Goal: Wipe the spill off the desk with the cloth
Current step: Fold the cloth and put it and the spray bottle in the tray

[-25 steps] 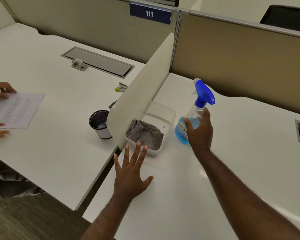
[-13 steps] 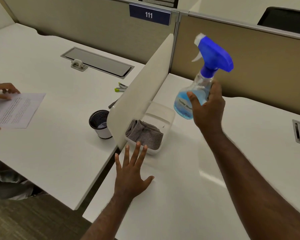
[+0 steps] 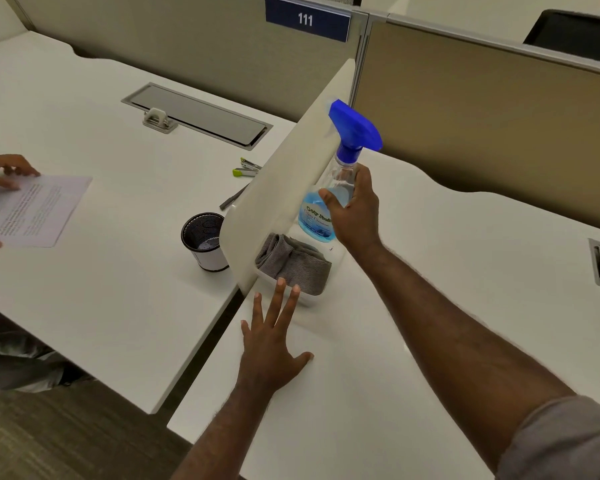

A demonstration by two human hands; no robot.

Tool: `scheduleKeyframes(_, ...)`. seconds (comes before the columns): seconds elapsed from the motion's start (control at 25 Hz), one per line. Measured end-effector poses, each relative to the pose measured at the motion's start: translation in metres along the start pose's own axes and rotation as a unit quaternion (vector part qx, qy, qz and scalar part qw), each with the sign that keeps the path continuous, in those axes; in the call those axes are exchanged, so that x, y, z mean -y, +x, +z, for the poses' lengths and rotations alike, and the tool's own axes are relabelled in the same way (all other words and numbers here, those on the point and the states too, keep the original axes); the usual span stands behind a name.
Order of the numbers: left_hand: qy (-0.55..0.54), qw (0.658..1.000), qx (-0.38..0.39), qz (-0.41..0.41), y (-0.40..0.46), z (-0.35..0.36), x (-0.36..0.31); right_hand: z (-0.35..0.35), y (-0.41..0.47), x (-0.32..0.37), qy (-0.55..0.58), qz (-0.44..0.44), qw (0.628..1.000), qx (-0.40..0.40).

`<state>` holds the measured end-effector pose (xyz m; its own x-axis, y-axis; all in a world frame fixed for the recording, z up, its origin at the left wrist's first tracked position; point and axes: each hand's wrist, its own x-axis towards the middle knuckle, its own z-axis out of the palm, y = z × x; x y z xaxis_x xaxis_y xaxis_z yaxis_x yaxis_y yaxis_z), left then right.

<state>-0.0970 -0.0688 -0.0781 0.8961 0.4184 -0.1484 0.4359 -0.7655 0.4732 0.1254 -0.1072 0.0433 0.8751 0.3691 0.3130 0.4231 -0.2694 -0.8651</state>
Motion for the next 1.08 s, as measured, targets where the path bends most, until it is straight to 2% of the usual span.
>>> scheduleKeyframes(0.36,-0.012,1.0,0.004,-0.003,0.003,0.004,0.003,0.02,0.006,-0.033,-0.046,0.042,0.996,0.063)
scheduleKeyframes(0.52,-0.013,1.0,0.008,-0.003,0.005,0.006,0.005,0.024,0.007,-0.043,-0.054,0.044,0.996,0.06)
scheduleKeyframes(0.92,-0.015,1.0,0.011,-0.007,0.005,0.004,0.004,0.0,0.006,-0.048,-0.068,0.073,0.986,0.131)
scheduleKeyframes(1.0,-0.011,1.0,0.011,-0.006,0.005,0.004,0.004,-0.018,-0.015,-0.045,-0.098,0.056,0.988,0.101)
scheduleKeyframes(1.08,-0.002,1.0,0.01,-0.002,0.003,0.003,0.004,-0.039,-0.049,-0.044,-0.157,-0.003,0.984,0.089)
